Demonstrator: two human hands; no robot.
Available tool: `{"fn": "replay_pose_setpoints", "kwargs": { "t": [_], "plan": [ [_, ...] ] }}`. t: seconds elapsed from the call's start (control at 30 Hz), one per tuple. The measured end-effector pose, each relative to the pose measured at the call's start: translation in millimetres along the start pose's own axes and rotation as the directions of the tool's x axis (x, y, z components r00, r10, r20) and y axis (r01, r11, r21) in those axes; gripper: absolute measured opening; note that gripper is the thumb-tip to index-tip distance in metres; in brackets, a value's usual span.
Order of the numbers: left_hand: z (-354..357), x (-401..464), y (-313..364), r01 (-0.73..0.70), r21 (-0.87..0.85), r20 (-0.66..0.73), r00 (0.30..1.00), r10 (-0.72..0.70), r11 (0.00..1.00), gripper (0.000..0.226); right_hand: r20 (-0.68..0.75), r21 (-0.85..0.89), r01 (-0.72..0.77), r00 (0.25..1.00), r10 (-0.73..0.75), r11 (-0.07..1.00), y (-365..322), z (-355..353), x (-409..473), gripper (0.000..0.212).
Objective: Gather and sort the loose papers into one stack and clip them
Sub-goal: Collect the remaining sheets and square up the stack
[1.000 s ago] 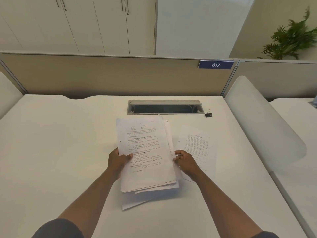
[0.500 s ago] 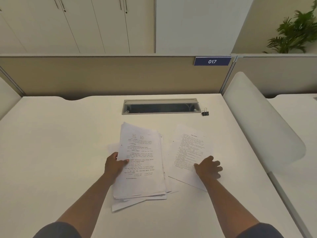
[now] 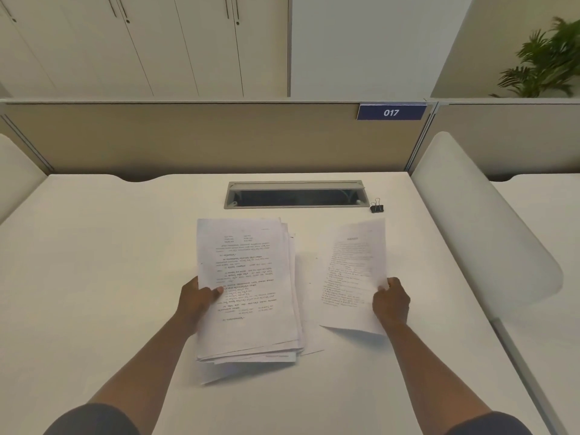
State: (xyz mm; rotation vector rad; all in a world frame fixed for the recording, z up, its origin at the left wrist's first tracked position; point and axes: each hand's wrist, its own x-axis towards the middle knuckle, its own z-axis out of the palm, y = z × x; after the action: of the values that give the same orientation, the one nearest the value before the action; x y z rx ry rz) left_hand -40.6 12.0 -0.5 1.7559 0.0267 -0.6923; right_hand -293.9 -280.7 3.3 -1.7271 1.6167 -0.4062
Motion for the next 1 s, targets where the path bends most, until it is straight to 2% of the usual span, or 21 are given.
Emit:
{"fn": "replay_pose_setpoints", "kwargs": {
  "t": [0.1,0.2,0.3,0.4,0.53,0.87,1.0],
  "plan": [
    [-4.1,2.6,2.5,0.013,-0.038,0.007,1.000,-0.013,0.999,0.031,-0.073,0.026,0.102,0.992,-0.100,0.994,-10.1,-8.1,0.7,0.030],
    [-5.1,2.4,6.3,0.022,-0.102,0.024,1.000,-0.020,0.995,0.032,-0.073,0.056,0.232,0.971,-0.228,0.971,-20.3,-9.5,0.2,0.025],
    [-1.5,0.6,13.2,0.029,-0.184,0.074,0.997,-0.016,0.983,0.029,0.013,0.091,0.331,0.943,-0.334,0.939,-30.3,-3.5,-3.3,0.021],
    [6.7,-2.9,21.7,0.033,-0.228,0.111,0.994,-0.008,0.973,0.019,0.158,0.129,0.371,0.908,-0.388,0.920,-42.8,9.4,-10.4,0.022],
    [13.5,-5.8,26.3,0.074,-0.256,0.156,0.987,-0.035,0.964,0.011,0.313,0.203,0.341,0.866,-0.391,0.918,-55.3,26.7,-23.6,0.025],
    [15.0,-20.5,24.9,0.139,-0.362,0.341,0.940,-0.008,0.922,0.027,0.530,0.324,0.198,0.772,-0.351,0.925,-63.1,51.2,-48.8,0.024],
    [19.2,-21.4,27.1,0.020,-0.297,0.230,0.972,0.051,0.955,0.029,0.538,0.323,0.177,0.774,-0.334,0.930,-66.8,56.9,-53.6,0.021]
  ]
}}
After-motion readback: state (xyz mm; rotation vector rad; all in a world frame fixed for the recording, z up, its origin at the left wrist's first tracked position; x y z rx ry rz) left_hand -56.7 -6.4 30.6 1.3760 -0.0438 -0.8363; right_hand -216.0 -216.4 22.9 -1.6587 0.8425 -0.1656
